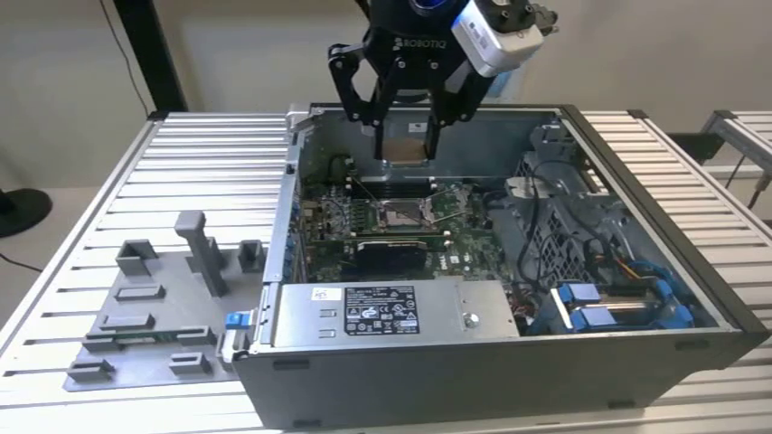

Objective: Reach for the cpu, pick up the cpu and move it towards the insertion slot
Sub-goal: 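Pick up the cpu and move it towards the insertion slot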

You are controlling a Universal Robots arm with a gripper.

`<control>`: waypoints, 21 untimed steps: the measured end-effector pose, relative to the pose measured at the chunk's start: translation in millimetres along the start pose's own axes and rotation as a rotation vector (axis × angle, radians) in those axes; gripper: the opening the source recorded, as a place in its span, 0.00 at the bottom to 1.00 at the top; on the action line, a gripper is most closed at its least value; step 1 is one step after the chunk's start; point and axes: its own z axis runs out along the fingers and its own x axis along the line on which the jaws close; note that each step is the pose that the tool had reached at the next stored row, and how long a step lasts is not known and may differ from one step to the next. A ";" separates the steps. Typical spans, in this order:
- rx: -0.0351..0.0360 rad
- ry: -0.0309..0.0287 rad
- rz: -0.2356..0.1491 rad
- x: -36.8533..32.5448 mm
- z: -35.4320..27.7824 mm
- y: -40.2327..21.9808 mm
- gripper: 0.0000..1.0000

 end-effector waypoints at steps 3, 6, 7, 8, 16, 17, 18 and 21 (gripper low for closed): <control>0.0001 0.0001 0.000 -7.3 -0.1 0.1 0.00; -0.0002 -0.0004 0.014 -10.8 0.1 0.9 0.00; -0.0002 -0.0006 0.020 -11.5 0.2 1.1 0.00; -0.0005 -0.0010 0.028 -12.1 0.4 1.2 0.00; -0.0006 -0.0012 0.036 -12.5 0.4 1.9 0.00; -0.0006 -0.0012 0.036 -12.5 0.5 2.8 0.00; -0.0005 -0.0012 0.036 -12.5 0.5 4.1 0.00; -0.0005 -0.0012 0.036 -12.7 0.8 10.5 0.00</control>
